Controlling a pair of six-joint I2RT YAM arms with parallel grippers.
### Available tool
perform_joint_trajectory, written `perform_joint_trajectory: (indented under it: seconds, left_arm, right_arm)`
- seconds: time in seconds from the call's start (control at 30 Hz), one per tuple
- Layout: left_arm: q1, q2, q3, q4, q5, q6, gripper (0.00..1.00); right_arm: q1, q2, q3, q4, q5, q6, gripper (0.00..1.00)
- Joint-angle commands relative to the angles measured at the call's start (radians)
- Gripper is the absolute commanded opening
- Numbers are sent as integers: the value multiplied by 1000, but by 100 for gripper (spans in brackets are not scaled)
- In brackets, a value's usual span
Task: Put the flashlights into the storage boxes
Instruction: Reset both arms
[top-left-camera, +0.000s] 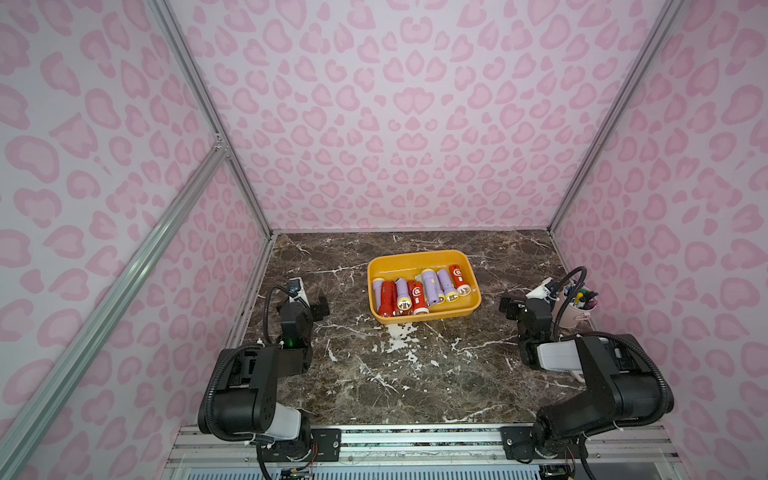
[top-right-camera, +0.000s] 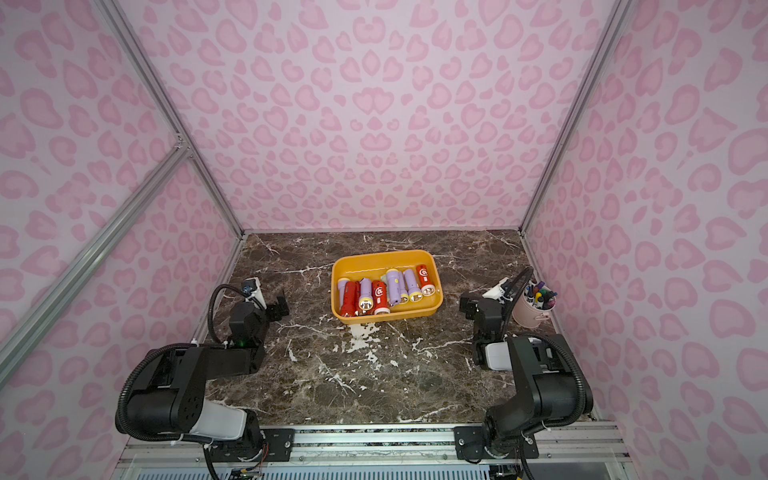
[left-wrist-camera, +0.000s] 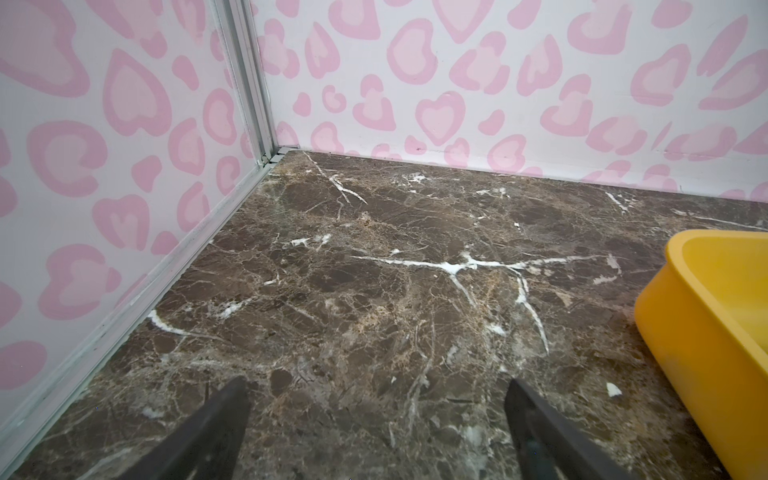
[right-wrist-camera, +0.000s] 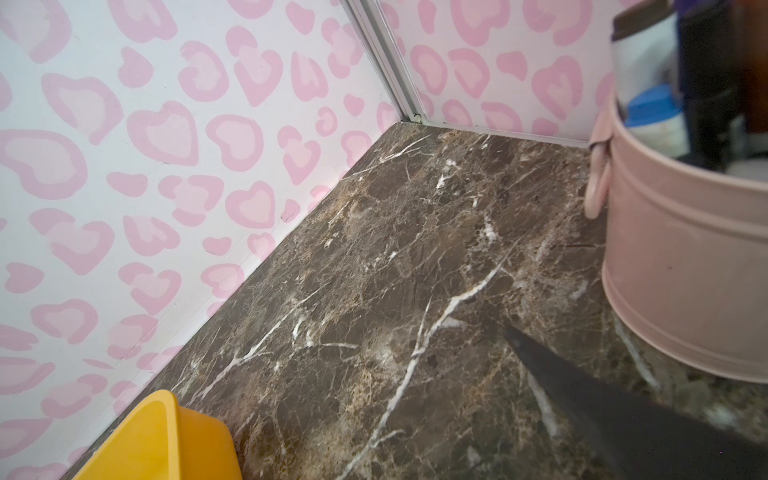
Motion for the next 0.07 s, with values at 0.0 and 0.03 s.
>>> perform_joint_trajectory:
  seconds: [0.0,0.03]
  left_arm:
    - [-1,3,11,9,-6,10,97]
    - [-2,2,9,11,-6,10,97]
  right_arm:
    - [1,2,1,13,11,-5,99]
    - [0,1,1,14,11,-5,99]
